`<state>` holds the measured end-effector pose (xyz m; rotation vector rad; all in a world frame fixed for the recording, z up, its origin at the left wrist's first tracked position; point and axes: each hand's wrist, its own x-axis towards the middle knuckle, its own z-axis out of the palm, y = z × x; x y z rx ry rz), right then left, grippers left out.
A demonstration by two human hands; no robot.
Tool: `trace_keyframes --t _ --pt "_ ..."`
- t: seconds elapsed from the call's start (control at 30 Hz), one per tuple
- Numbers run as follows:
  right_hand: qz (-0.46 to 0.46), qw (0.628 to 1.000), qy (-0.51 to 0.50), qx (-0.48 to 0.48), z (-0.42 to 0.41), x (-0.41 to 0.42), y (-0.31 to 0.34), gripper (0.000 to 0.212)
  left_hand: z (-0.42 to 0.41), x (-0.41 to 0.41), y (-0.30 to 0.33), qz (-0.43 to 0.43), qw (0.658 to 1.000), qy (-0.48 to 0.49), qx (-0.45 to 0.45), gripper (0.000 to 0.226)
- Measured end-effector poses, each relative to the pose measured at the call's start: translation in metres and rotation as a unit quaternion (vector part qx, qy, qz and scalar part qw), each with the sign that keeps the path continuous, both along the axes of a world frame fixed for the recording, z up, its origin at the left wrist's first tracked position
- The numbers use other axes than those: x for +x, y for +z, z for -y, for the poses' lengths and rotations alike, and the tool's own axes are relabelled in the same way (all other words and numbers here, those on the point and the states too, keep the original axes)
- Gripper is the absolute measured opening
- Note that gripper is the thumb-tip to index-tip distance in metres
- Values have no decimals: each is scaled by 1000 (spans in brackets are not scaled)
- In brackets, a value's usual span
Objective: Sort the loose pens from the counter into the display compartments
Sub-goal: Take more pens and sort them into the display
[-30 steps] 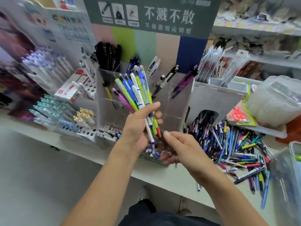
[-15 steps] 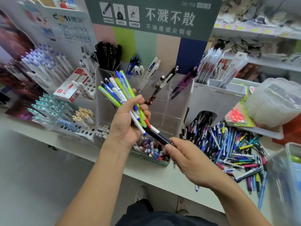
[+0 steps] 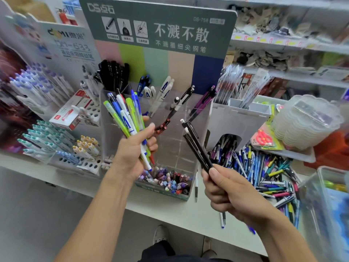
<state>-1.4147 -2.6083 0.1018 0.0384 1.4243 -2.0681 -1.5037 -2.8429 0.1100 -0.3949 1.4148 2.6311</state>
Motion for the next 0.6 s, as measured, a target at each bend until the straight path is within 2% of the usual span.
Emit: trace_keyframes --t 0.07,0.17,0.23,0.33,0.43,0.53,0.6 --pt "54 993 37 -102 7 -4 1 24 -19 16 -3 14 998 -61 20 28" --pt "118 965 99 -214 22 -10 -5 20 -38 29 -1 57 990 -85 93 16" --pt "147 947 118 -259 29 -13 -9 19 -37 30 -2 54 982 -109 142 27" --pt "180 933 114 -291 35 -18 -12 17 -23 26 -7 -10 974 -117 192 55" --pt "163 952 99 -239 44 -21 -12 20 -13 26 -9 -12 990 -112 89 49" --pt "82 989 89 -90 53 -21 -6 30 -7 26 -9 21 997 -67 20 35" --pt "17 995 94 23 56 -23 -1 42 -4 25 -9 1 1000 -29 0 42"
